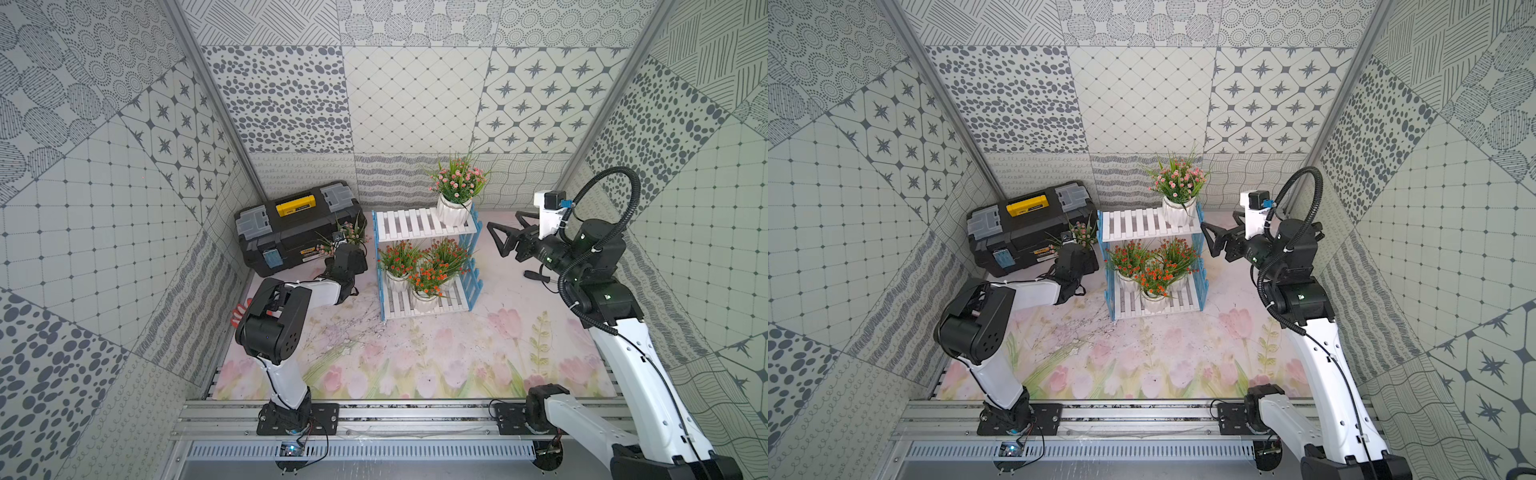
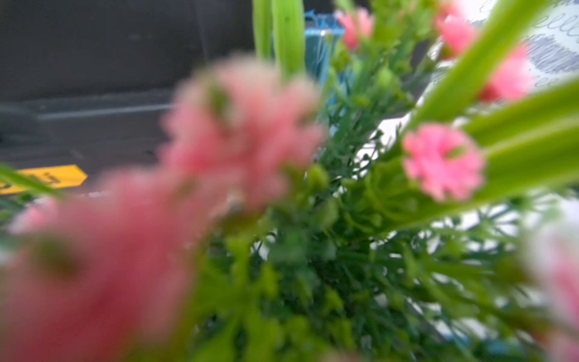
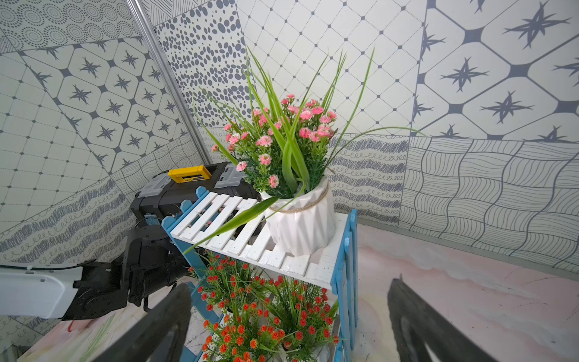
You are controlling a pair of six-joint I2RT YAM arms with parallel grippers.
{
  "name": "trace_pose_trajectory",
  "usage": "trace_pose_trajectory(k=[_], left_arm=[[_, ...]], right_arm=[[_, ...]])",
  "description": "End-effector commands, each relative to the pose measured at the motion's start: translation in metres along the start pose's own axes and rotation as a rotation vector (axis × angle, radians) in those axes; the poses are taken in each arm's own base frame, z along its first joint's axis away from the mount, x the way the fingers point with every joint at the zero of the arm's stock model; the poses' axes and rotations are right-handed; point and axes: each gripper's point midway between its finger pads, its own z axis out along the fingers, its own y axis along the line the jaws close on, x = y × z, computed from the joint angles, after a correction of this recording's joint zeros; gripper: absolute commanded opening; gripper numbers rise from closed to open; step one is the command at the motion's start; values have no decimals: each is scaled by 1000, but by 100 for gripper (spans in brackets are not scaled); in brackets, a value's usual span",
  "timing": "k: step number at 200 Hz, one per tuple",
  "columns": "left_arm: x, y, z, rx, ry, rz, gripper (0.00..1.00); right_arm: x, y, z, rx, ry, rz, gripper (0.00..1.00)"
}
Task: Place the baby's breath potted plants on the rack by color
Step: Pick up the baby's breath potted plant from the center of the board.
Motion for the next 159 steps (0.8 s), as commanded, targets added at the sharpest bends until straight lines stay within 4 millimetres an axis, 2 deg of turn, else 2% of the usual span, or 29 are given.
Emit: trace_pose_trajectory(k=[1, 65, 159], left_arm=[[-4, -12, -18, 117, -20, 13, 64], [-12, -6, -48, 134, -19, 1, 63], [-49, -6, -99, 165, -26, 34, 62]], right_arm=[[-8, 1, 0, -10, -31, -16, 98], [-7, 2, 0, -16, -34, -16, 98], [-5, 3, 1, -25, -44, -8, 98]])
